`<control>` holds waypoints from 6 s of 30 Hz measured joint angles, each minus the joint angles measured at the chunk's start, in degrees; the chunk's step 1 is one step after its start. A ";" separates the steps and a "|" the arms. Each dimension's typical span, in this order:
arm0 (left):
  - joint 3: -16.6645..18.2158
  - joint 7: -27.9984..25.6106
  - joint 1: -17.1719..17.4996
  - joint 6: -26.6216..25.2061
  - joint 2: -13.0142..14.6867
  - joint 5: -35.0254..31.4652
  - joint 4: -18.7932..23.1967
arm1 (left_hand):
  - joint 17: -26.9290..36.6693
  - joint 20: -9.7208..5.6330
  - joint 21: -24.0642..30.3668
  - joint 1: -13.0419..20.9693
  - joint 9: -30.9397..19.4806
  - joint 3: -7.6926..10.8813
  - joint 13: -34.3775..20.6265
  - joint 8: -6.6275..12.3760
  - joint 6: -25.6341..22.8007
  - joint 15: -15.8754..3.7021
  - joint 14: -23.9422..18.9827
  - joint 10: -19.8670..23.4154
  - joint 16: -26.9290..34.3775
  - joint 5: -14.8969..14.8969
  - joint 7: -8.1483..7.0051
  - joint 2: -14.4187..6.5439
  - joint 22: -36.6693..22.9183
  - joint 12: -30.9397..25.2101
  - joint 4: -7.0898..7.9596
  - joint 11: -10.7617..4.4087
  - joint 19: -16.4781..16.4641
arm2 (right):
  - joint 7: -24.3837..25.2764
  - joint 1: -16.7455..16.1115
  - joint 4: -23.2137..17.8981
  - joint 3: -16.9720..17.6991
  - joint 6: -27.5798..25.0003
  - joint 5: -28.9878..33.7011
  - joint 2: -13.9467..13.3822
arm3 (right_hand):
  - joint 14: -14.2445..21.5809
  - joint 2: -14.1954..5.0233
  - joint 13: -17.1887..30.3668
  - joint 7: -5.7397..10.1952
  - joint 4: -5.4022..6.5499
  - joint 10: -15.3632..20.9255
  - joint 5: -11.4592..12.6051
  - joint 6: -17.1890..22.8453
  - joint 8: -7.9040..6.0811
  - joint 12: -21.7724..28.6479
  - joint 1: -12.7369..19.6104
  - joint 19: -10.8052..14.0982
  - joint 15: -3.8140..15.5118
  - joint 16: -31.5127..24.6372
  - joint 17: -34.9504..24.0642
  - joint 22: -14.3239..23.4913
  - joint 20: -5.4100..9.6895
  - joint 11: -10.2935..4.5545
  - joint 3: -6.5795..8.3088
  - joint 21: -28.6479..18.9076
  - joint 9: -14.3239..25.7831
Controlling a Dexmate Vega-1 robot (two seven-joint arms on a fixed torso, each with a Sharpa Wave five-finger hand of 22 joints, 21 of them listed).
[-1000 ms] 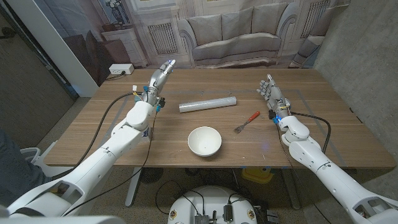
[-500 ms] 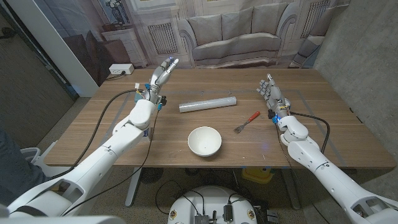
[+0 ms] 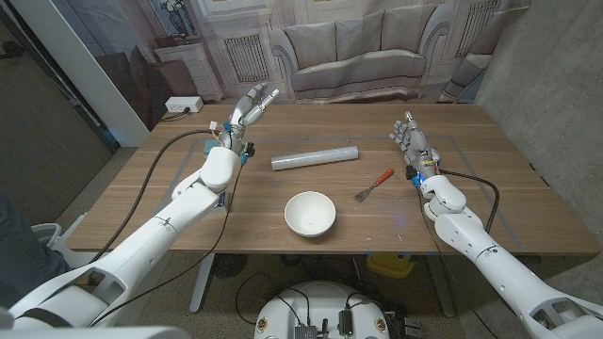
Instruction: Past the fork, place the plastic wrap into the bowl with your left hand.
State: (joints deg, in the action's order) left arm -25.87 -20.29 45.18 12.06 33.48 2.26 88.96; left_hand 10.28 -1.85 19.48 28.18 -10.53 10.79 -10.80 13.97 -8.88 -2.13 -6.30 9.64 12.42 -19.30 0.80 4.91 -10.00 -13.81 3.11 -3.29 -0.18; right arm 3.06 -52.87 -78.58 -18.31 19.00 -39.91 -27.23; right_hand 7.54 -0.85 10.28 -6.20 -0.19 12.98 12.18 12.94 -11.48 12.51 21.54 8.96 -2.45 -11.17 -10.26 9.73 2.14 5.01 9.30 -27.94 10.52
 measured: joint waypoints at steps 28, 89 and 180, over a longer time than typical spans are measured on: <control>-3.05 -3.82 -1.20 -9.57 1.82 -12.16 5.59 | 0.00 0.10 -0.43 1.68 -0.27 -0.20 0.00 0.20 -1.64 -0.12 -0.93 1.37 0.00 -0.23 -0.39 -0.12 0.01 0.00 -0.66 -1.01 -1.33 | -0.68 -0.34 0.67 0.63 1.13 -1.06 0.35 | 0.12 -0.14 0.00 0.18 -0.22 0.20 -0.44 0.17 0.00 0.00 0.75 0.50 0.12 0.00 0.00 0.00 -0.12 0.20 0.22 0.45 0.00; -13.90 1.05 -6.12 -29.97 4.07 -38.87 14.70 | 0.26 -0.20 -1.71 4.53 -0.26 -0.52 0.01 -0.59 -3.71 -0.06 -1.81 2.95 -0.89 -0.90 -1.43 -0.47 -0.27 0.74 -1.93 -2.54 -2.25 | -3.22 1.07 4.64 0.93 2.97 -2.34 1.76 | 0.90 -0.60 0.26 0.38 -0.61 1.33 -0.88 0.99 0.00 0.23 1.20 1.11 0.31 0.00 -0.29 0.27 -0.12 0.10 0.28 1.99 0.29; -25.00 30.23 -14.45 -43.22 1.03 -53.83 13.82 | 0.26 -0.20 -3.49 19.44 -0.54 -0.60 -0.26 -2.14 -2.62 -0.26 -4.06 3.17 -1.32 -1.99 -2.45 1.50 -0.27 2.07 -9.75 -3.90 -7.57 | -0.88 -1.01 -0.68 2.29 2.17 -2.45 0.17 | 2.65 -1.05 0.12 0.57 -1.32 2.49 -1.15 2.01 0.00 0.22 1.65 2.54 0.20 0.00 -0.28 0.25 -0.12 -0.37 0.04 3.80 0.26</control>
State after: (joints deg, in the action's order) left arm -50.87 9.93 30.73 -31.16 34.51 -51.57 102.79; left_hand 10.55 -2.05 15.99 47.62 -11.07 10.18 -11.06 11.83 -11.50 -2.39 -10.37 12.81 11.10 -21.28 -1.65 6.41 -10.28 -11.74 -6.63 -7.19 -7.75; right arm 2.18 -53.89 -79.26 -16.02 21.17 -42.36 -27.05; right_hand 10.19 -1.90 10.40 -5.63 -1.51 15.48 11.03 14.94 -11.48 12.73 23.19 11.50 -2.25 -11.17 -10.54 9.99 2.03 4.64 9.34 -24.15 10.78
